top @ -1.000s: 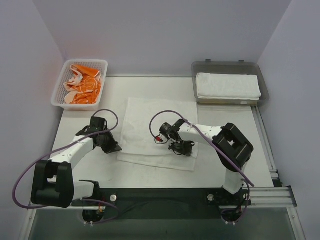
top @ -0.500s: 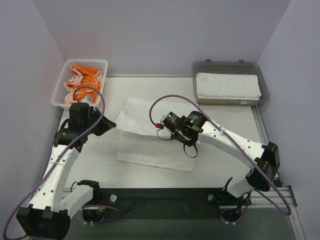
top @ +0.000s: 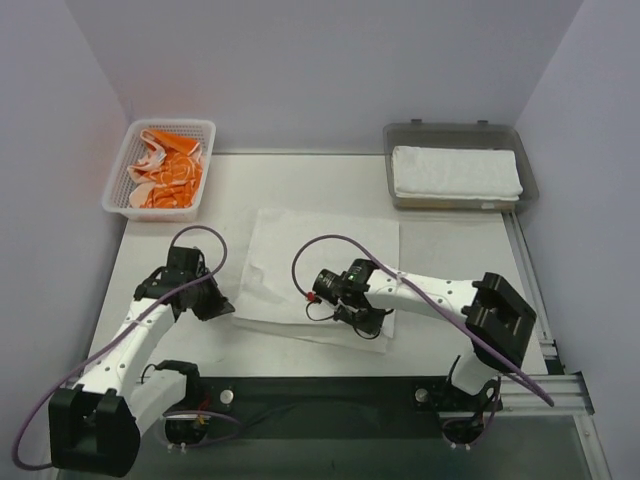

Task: Fold and stack the towels
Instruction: Fold the towel

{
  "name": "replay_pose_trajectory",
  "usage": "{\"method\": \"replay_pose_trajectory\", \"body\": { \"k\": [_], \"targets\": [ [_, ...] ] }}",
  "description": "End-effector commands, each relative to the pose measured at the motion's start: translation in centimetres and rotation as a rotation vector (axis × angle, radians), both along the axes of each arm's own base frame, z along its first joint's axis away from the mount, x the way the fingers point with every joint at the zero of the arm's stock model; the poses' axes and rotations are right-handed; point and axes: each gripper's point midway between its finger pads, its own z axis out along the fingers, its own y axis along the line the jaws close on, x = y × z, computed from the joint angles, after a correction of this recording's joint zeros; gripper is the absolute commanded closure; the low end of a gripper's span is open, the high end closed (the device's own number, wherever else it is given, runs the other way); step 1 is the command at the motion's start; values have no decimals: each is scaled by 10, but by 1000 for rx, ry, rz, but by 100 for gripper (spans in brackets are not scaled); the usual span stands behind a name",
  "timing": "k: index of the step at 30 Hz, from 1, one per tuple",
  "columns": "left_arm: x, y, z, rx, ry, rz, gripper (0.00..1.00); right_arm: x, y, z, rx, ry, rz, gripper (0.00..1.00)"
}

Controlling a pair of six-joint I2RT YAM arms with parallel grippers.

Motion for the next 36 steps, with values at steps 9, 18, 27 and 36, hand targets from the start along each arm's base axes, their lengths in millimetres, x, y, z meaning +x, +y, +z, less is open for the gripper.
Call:
{"method": "replay_pose_trajectory", "body": {
  "k": [9, 18, 27, 36],
  "targets": [
    [28, 17, 19, 99, -167, -5, 75, -38, 22, -5, 123, 213, -50, 47],
    [28, 25, 38, 152, -221, -33, 21, 10, 13, 61, 404, -31, -342, 22],
    [45, -2, 12, 122, -178, -165, 30, 55, -40, 35, 722, -183, -983, 26],
    [108, -10, 32, 235, -293, -240, 27, 90, -73, 9, 881, -251, -1261, 36]
  ]
}}
